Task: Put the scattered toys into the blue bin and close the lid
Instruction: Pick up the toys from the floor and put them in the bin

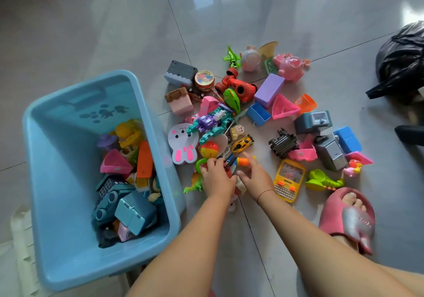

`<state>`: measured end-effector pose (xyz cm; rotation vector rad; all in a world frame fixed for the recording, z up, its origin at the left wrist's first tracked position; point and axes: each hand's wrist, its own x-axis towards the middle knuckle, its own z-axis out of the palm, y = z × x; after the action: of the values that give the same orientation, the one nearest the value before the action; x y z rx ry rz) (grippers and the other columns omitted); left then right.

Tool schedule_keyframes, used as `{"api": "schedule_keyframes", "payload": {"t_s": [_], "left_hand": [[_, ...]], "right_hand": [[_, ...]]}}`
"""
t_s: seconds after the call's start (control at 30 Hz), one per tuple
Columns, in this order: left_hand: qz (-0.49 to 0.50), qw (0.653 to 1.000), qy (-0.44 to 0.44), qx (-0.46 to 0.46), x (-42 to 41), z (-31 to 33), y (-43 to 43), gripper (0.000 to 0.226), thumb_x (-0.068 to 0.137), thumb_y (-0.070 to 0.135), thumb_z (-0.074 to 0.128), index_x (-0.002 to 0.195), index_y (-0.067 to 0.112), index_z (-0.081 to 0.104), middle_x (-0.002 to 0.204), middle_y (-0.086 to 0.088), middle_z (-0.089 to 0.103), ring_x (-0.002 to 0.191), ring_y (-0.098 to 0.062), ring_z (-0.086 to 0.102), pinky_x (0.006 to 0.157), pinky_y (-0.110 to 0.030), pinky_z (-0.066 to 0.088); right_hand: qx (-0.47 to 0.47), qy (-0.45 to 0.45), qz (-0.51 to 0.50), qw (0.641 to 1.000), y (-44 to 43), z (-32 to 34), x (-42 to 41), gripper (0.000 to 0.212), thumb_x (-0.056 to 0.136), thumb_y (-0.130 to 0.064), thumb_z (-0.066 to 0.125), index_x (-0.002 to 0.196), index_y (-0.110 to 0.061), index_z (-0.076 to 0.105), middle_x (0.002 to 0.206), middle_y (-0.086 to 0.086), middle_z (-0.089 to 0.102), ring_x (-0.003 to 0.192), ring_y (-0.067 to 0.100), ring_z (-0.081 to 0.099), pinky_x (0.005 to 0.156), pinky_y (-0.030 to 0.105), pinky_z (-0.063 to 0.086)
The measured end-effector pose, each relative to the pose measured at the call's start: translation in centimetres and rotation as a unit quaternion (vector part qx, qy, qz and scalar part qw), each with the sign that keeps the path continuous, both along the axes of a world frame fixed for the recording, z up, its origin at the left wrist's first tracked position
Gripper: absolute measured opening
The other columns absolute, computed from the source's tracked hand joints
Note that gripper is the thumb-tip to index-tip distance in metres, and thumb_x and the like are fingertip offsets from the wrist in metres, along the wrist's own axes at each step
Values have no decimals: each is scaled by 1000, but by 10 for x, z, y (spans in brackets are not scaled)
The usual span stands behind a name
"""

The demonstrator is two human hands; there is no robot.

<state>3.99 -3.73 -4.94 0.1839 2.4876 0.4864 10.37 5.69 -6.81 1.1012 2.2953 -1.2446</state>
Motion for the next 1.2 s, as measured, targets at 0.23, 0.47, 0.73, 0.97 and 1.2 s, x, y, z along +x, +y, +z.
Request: {"api": "schedule_keyframes", "payload": {"t_s": [0.23, 0.47, 0.73, 0.97, 1.2], "left_hand": [[62, 996, 2, 60, 12, 22, -11, 59, 74, 30, 70, 129, 26, 49, 130, 4, 41, 117, -26, 44, 94, -36, 45], [57, 965, 141, 212, 21, 114, -22, 59, 74, 35, 70, 129, 29, 48, 131, 9, 43, 120, -13, 43, 100, -30, 42], [202, 922, 251, 213, -3, 201, -121, 62, 73, 32, 75, 129, 16, 52, 136, -5, 40, 124, -20, 42, 97, -20, 27], [361, 871, 14, 333, -21, 187, -179, 83, 79, 53, 65, 145, 20, 26, 148, -2, 31, 126, -23, 45, 104, -45, 42], [244, 928, 108, 260, 22, 168, -118, 32, 90, 19, 56, 122, 15, 53, 122, -1, 53, 82, -6, 53, 75, -22, 40]], "right_hand": [[61, 80, -115, 988, 15, 36, -11, 18, 89, -28, 57, 100, -22, 69, 102, 5, 69, 94, 26, 61, 77, 31, 46], [10, 265, -192, 945, -4, 125, -15, 19, 86, -13, 56, 99, -23, 66, 90, -8, 66, 84, 12, 61, 80, 29, 51], [-78, 342, -21, 936, -93, 193, -42, 23, 82, -10, 55, 101, -20, 63, 98, 2, 65, 86, 12, 59, 81, 25, 49], [-54, 289, 75, 953, -124, 189, -47, 31, 83, -6, 52, 109, -17, 64, 127, 5, 52, 123, 15, 44, 108, 29, 31], [-5, 154, -82, 985, -56, 121, 17, 34, 77, -10, 59, 112, -14, 61, 118, 8, 54, 112, 23, 52, 91, 28, 41]]}}
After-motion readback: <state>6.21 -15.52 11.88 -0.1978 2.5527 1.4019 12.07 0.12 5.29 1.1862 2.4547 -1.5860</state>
